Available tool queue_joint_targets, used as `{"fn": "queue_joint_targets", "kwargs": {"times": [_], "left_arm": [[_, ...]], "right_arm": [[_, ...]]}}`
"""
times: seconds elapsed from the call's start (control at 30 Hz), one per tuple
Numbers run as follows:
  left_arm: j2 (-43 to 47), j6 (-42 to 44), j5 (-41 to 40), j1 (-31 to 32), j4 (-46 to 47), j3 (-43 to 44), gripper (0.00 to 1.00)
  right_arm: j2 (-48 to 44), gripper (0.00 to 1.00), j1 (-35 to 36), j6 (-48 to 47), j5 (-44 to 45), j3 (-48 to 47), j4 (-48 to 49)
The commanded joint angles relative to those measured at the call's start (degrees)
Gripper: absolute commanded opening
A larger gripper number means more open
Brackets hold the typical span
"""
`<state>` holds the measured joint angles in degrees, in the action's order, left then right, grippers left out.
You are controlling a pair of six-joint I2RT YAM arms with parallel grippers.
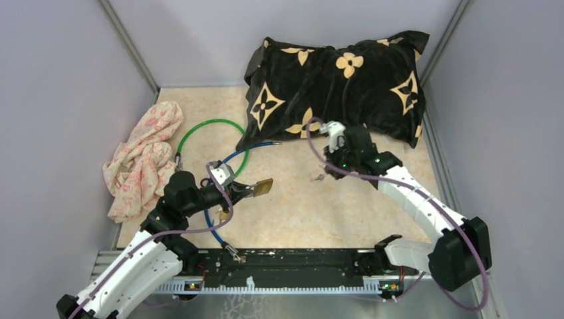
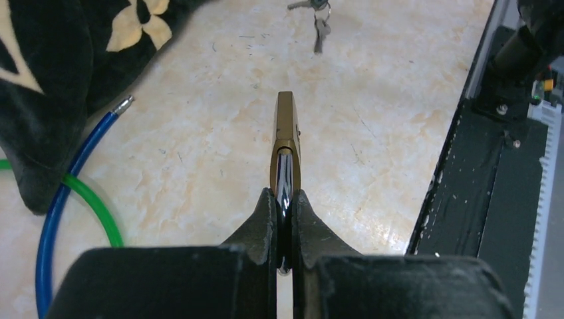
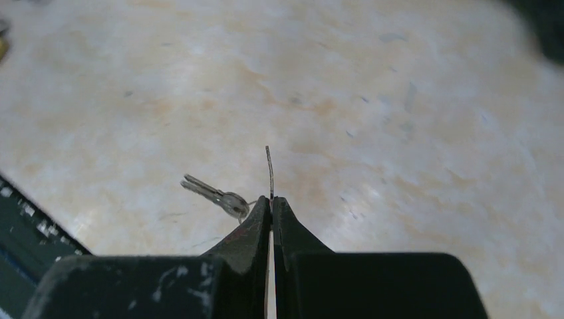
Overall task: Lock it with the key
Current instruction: Place the key at the center of the board, then place the lock at the center of the board.
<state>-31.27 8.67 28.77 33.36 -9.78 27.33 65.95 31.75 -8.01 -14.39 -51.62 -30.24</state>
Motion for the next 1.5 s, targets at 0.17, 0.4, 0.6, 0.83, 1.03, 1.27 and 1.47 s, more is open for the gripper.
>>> {"fn": "queue_joint_targets", "kwargs": {"times": [0.17,0.4,0.6,0.83,1.03,1.27,1.47], "left_arm": [[0.6,-22.6,-3.2,-0.1,21.1,-5.0,0.00],[0.8,-25.2,-3.3,0.0,23.1,-6.7,0.00],[0.3,-27.0,-1.7,-0.1,25.9,-8.4,0.00],[-1.3,-12.9,11.4,0.1,28.9,-8.5,0.00],[-1.3,-5.3,16.5,0.2,26.8,-7.2,0.00],[-1.5,-4.5,17.8,0.4,25.5,-6.6,0.00],[-1.1,-8.2,16.4,0.4,25.9,-7.1,0.00]], "right_arm": [[9.2,0.00,-21.1,21.7,6.2,7.1,11.5],[16.1,0.42,-24.6,20.7,11.5,1.9,10.5],[6.7,0.98,-13.1,8.8,1.0,-2.4,9.6],[-8.6,0.98,7.1,-3.2,-29.8,5.7,31.2],[1.9,0.98,17.7,-13.5,-22.3,-4.6,16.5],[14.3,0.68,20.4,-17.2,-22.3,-14.7,5.0],[16.2,0.08,20.4,-11.4,-22.5,-14.1,8.7]]}}
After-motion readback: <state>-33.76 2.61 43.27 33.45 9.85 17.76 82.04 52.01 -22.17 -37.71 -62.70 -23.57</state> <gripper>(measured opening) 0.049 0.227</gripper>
